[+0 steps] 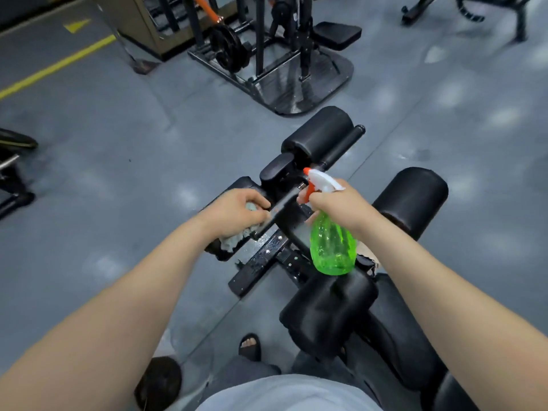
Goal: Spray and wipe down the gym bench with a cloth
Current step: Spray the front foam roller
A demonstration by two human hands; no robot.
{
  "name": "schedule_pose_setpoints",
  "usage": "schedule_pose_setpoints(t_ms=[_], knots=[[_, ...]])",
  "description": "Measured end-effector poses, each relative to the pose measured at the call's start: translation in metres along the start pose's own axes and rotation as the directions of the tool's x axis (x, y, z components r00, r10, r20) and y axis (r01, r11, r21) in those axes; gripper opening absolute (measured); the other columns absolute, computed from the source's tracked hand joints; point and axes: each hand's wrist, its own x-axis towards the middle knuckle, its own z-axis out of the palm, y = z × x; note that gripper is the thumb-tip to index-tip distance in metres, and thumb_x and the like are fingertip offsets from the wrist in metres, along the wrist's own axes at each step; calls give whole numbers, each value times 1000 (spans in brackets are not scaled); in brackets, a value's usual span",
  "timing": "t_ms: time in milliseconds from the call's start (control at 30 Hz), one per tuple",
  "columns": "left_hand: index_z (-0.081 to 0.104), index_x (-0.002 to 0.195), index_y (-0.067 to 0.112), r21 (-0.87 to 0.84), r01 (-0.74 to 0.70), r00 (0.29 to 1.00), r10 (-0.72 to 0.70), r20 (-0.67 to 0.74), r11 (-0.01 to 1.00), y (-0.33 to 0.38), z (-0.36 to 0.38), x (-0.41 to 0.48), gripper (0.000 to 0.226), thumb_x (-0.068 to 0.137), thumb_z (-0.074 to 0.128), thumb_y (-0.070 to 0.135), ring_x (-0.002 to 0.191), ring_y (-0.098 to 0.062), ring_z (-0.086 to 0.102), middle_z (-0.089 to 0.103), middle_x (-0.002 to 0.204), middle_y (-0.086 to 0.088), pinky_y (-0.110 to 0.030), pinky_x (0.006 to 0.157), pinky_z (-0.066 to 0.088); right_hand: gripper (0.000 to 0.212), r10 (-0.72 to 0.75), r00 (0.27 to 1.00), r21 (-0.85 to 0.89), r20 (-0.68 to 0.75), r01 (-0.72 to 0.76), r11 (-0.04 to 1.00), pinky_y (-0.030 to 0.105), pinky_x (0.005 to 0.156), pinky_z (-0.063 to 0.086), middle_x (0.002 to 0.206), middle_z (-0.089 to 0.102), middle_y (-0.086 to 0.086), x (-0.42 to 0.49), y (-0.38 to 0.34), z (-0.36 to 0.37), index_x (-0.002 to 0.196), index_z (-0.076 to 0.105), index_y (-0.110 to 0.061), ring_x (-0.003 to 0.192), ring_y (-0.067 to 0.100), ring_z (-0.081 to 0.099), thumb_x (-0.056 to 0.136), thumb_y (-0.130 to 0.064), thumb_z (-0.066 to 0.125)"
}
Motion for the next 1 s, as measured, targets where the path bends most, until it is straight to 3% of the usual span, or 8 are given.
schedule_pose_setpoints(t_ms=[67, 133, 267, 467, 600, 733, 833, 1000], knots=[[72, 101, 27, -1, 41, 994, -41, -99, 999, -23, -22, 7, 11, 90, 73, 30, 75, 1, 58, 70, 94, 9, -11, 62, 41, 45, 54, 998, -87, -28, -56, 995, 26, 69, 58, 113, 67, 18, -3, -10, 19, 133, 58, -8, 75, 35, 69, 88, -4, 52], [71, 102, 22, -22, 92, 985, -94, -144, 996, -46, -41, 13, 11, 92, 69, 27, 72, -11, 59, 67, 88, 3, -15, 52, 43, 33, 102, 994, -188, -30, -106, 976, 36, 80, 58, 109, 66, 18, -6, -21, 38, 116, 60, -4, 73, 35, 73, 85, -13, 55], [68, 97, 18, -11, 157, 974, -157, -165, 987, -93, -63, 20, 9, 91, 63, 20, 58, -21, 57, 66, 83, -4, -24, 43, 43, 8, 183, 981, -340, -67, -195, 920, 41, 78, 56, 96, 65, 12, -3, -32, 78, 86, 61, -30, 68, 25, 75, 83, -23, 57], [67, 107, 22, 118, 140, 979, -119, -167, 983, -143, -60, 25, 21, 88, 69, 29, 80, -18, 53, 61, 113, -1, -25, 67, 36, 38, 302, 940, -425, -156, -340, 839, 46, 91, 57, 108, 63, 13, -2, -47, 117, 123, 62, -32, 91, 34, 70, 88, -18, 55], [64, 107, 23, 83, 101, 985, -88, -146, 991, -160, -56, 26, 23, 87, 70, 33, 69, -19, 56, 56, 115, -2, -26, 55, 37, 31, 358, 911, -391, -206, -412, 823, 44, 81, 59, 99, 69, 9, -7, -60, 131, 103, 68, -21, 75, 34, 66, 79, -11, 52], [63, 111, 23, 99, 61, 986, -45, -158, 993, -170, -51, 22, 27, 88, 69, 35, 82, -20, 55, 52, 117, -2, -28, 74, 41, 20, 349, 901, -410, -259, -429, 805, 36, 75, 51, 123, 65, 18, -12, -69, 141, 99, 58, -8, 71, 29, 60, 80, -10, 52], [63, 118, 24, 117, 29, 988, -11, -152, 993, -178, -46, 20, 37, 88, 70, 43, 86, -20, 55, 54, 119, -1, -30, 81, 45, 23, 347, 905, -460, -246, -424, 780, 38, 85, 57, 122, 61, 19, -17, -76, 150, 110, 58, -13, 84, 35, 68, 87, -15, 54], [66, 124, 22, 34, 15, 982, -8, -191, 999, -193, -45, 23, 39, 93, 67, 46, 110, -24, 62, 63, 126, -1, -34, 89, 50, 17, 352, 915, -464, -198, -404, 788, 26, 64, 45, 99, 60, -3, -22, -77, 161, 88, 56, -36, 83, 18, 64, 92, -20, 56]])
